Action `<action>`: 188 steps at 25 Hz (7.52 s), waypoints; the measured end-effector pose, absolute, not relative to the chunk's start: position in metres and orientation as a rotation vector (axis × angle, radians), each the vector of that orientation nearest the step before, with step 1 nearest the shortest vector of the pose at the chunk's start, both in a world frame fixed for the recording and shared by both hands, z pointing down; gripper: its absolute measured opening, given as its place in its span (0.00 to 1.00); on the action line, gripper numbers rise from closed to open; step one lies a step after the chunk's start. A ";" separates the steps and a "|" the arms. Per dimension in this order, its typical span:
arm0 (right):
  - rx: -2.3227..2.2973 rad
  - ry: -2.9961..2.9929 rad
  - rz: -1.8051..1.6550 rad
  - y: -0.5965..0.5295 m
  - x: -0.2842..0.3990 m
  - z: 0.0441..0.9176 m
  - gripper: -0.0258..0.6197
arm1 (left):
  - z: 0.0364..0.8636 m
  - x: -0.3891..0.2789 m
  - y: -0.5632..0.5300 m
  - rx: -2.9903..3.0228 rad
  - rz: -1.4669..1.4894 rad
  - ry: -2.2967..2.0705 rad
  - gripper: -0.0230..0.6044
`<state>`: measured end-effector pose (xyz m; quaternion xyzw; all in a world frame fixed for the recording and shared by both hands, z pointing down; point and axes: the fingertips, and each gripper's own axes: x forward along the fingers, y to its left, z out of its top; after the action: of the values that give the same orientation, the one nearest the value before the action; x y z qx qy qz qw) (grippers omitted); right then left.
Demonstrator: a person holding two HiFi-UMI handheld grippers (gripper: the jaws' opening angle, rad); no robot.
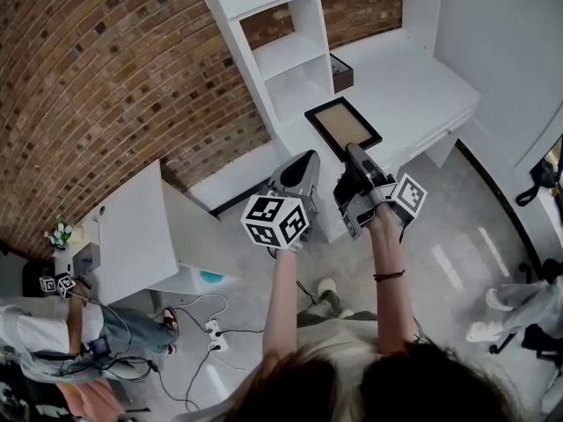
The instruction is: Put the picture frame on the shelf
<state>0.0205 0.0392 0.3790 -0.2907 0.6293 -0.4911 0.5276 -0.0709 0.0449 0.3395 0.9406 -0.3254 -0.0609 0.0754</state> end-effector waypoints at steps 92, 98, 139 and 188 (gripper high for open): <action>-0.710 1.521 -1.242 -0.242 0.054 0.388 0.15 | 0.363 -0.041 -0.228 2.724 -0.189 -1.052 0.05; -0.675 1.541 -1.251 -0.254 0.056 0.386 0.15 | 0.365 -0.036 -0.238 2.719 -0.188 -1.086 0.05; -0.528 1.679 -1.366 -0.366 0.042 0.381 0.15 | 0.366 -0.039 -0.329 2.615 -0.214 -1.344 0.05; -0.537 1.648 -1.412 -0.408 0.036 0.402 0.14 | 0.382 -0.024 -0.369 2.637 -0.172 -1.276 0.05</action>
<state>0.0360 -0.4084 0.4016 -0.2159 0.6628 -0.5679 0.4377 -0.0238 -0.3685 0.3822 0.8937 -0.4327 -0.0582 0.1034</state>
